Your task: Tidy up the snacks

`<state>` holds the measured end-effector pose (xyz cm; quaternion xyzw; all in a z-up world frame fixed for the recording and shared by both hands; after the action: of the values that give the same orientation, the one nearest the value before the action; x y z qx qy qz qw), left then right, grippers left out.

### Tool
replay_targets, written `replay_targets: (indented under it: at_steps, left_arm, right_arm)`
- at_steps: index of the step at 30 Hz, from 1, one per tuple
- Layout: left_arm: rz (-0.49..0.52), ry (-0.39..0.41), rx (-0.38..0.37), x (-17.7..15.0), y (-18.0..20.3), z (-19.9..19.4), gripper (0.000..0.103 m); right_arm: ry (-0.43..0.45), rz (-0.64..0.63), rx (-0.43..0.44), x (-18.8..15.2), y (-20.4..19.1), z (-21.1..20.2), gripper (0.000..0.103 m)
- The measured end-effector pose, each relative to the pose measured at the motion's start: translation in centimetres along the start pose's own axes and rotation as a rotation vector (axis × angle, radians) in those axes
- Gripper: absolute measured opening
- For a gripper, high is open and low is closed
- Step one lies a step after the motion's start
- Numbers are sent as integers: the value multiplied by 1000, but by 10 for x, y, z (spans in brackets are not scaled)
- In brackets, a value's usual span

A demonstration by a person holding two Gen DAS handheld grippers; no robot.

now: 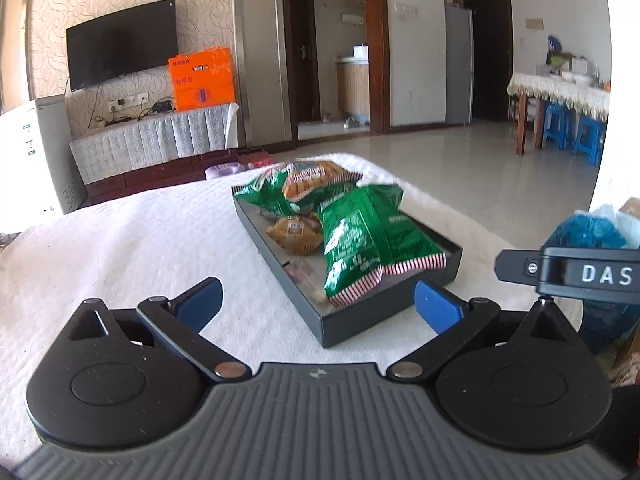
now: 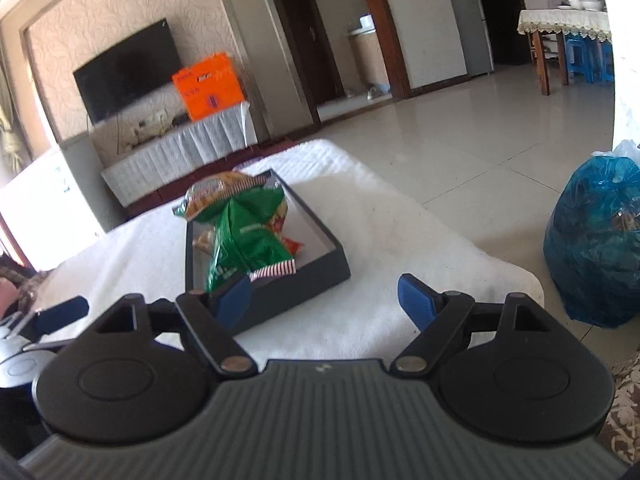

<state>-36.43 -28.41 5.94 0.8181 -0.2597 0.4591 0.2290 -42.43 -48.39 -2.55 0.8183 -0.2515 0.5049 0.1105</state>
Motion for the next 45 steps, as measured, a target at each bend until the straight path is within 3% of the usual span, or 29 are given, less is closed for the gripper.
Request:
replay_targets:
  at_steps: [8,13,22,25,28,39,45]
  left_arm:
    - [-20,15,38,3,-11,3,103]
    - [-53,16,37,7,-18,2,103]
    - [-26,10,48,0,-14,4,103]
    - [-14,3,54,-4,-16,5,103]
    - [2,-8,65,-10,-20,7,103]
    - [8,-28,107,-29,-41,-2,103]
    - [-1,-28,133,-31,-57,-4,103]
  right_arm:
    - [-23,53,-16,-4,14,2,82]
    - [-41,-14,-15,-5,2,5,82]
    - [16,8,-14,0,9,-6,82]
    - [-9,-2,23,-1,8,-7,82]
    - [-71,-42,56,-6,4,-5,82]
    - [-171,-293,46,-21,-30,2,82]
    - [-198,-317,52,-24,-35,4,82]
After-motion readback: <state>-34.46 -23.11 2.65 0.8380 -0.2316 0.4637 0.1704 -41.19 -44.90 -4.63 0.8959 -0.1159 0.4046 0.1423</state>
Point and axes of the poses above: each gripper's, at about its wrist camera, not at the fingertips, and z roughly the way its jaws point, y to its right, x to its top, the point moved 9 cm from there along z, roughly the way its jaws point, and after that the axes turned 13 degrees about -z, right-handed, at the moved point
